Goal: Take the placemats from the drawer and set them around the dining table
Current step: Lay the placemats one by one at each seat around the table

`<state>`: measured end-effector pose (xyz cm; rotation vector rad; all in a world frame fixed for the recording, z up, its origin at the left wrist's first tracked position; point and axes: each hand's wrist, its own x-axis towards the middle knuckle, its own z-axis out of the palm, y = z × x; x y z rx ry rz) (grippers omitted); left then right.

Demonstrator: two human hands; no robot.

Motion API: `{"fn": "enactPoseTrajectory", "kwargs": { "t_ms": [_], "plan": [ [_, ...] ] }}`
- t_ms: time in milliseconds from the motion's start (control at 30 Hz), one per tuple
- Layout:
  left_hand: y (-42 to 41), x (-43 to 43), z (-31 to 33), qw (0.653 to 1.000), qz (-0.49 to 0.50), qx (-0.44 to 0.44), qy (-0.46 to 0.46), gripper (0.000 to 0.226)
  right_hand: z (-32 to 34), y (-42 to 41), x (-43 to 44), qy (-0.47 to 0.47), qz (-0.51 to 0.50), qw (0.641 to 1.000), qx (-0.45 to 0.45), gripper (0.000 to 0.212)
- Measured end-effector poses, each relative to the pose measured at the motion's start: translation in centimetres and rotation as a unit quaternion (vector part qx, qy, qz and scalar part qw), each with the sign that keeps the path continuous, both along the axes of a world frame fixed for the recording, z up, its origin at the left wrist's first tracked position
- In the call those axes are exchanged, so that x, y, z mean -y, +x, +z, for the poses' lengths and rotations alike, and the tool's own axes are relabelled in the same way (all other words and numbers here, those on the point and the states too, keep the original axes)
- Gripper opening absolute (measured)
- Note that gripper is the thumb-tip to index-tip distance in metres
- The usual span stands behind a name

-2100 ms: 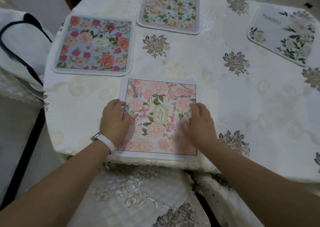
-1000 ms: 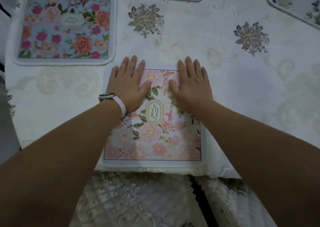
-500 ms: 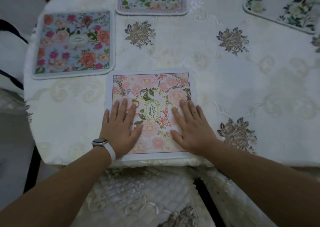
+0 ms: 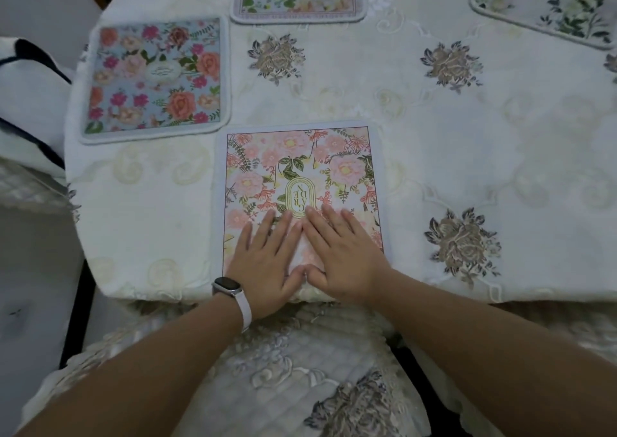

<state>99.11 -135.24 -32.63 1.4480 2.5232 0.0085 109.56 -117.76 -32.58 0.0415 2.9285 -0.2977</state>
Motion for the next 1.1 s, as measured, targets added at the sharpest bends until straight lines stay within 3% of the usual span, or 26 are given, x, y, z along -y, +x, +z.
{"fn": "enactPoseTrajectory", "kwargs": {
  "t_ms": [167, 367, 600, 733, 933, 1100],
  "plan": [
    [0.2, -0.2, 0.5, 0.999, 0.018, 0.008, -0.032, 0.074, 0.2, -1.3, -0.4, 0.004, -0.038, 0.999, 0.007, 0.069],
    [-0.7, 3.0, 1.2, 0.994, 0.082, 0.033, -0.057, 0.078, 0.7, 0.5, -3.8, -0.01, -0.187, 0.982, 0.036, 0.074],
    [-1.4, 5.9, 2.8, 0.988, 0.097, 0.021, -0.123, 0.082, 2.6, 5.0, -6.9, -0.002, -0.21, 0.971, 0.111, 0.073],
    [0.2, 3.6, 5.5, 0.995, 0.095, -0.004, -0.024, 0.06, 4.1, 7.9, -7.5, -0.002, -0.182, 0.973, 0.145, 0.069],
    [4.6, 1.1, 7.5, 0.99, 0.03, 0.107, 0.083, 0.046, 7.3, 11.2, -9.4, -0.064, -0.195, 0.97, 0.13, 0.05],
    [7.9, -2.0, 9.5, 0.98, 0.081, 0.126, 0.134, 0.03, 9.4, 14.6, -12.6, -0.129, -0.196, 0.968, 0.091, 0.043]
  ]
}}
